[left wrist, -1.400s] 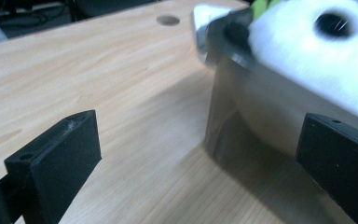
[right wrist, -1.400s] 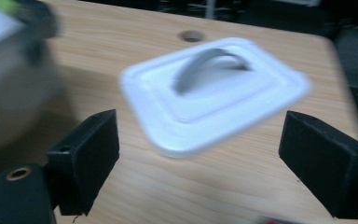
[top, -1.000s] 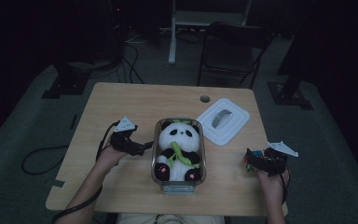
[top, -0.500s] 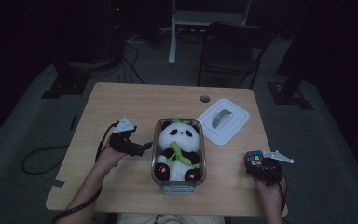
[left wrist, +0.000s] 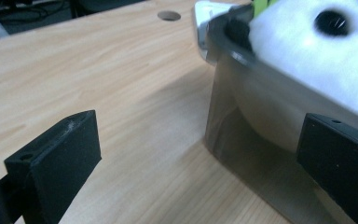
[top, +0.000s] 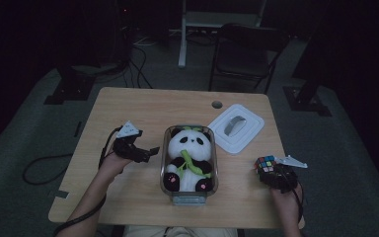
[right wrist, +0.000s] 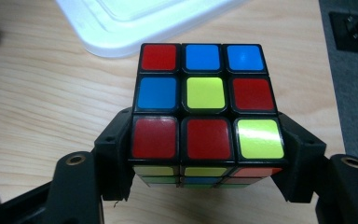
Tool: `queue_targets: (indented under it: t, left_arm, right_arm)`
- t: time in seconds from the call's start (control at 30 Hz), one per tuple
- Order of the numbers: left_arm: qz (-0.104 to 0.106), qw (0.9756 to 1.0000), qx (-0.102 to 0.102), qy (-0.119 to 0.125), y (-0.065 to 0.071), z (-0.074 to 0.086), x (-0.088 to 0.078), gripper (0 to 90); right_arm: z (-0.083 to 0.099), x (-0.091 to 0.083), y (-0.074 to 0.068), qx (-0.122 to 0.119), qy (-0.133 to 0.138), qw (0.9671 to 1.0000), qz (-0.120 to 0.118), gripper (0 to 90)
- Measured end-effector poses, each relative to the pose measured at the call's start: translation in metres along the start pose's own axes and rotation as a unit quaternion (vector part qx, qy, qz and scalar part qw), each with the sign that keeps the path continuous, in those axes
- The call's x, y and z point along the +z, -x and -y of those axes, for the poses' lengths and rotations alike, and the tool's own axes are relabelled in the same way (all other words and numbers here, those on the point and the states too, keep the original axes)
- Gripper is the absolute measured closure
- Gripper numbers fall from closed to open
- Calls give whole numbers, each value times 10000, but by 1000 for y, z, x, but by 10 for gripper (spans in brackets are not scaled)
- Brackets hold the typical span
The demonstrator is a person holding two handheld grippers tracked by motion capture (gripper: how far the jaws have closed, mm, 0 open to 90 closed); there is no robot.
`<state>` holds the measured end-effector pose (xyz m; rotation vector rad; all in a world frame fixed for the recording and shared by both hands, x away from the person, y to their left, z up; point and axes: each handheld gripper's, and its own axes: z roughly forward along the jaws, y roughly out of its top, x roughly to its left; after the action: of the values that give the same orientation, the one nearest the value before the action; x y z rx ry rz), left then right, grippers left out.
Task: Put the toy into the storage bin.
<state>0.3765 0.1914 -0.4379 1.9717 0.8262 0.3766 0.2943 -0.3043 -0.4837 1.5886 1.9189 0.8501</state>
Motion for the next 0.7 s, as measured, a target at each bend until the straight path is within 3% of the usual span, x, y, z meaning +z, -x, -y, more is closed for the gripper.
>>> queue_targets:
  t: [0.1, 0.23, 0.3, 0.33, 0.37, 0.43, 0.5, 0.57, 0.6, 0.7]
  left_arm:
    - [24, 9999, 79, 103, 3, -12, -3, 6]
    - [490, 9985, 140, 223, 9, -32, -4, 6]
    - [427, 9981, 388, 224, 15, -42, -2, 6]
    - [427, 9981, 388, 224, 15, -42, -2, 21]
    - [593, 9959, 635, 243, 23, -52, 0, 76]
    - [621, 9953, 706, 252, 26, -55, 1, 157]
    - [728, 9920, 1004, 227, 37, -66, 7, 266]
    - [987, 9880, 1177, 171, 43, -72, 13, 364]
    - [1062, 9863, 1255, 121, 45, -74, 15, 467]
    - [1317, 9810, 1427, -23, 53, -80, 25, 654]
  right_arm:
    - [-7, -5, -4, -27, 83, 9999, -114, 338]
    - [-14, -10, -10, -101, 147, 9997, -193, 338]
    - [-16, -10, -13, -140, 144, 9996, -214, 338]
    - [-16, -10, -13, -140, 144, 9996, -214, 338]
    - [-17, -11, -16, -179, 148, 9991, -345, 338]
    - [-18, -12, -18, -177, 153, 9989, -401, 338]
    - [-26, -18, -26, -337, 208, 9976, -563, 338]
    - [-35, -25, -33, -494, 309, 9961, -669, 338]
    - [-42, -30, -38, -599, 381, 9947, -744, 338]
    - [-56, -41, -50, -819, 554, 9907, -931, 338]
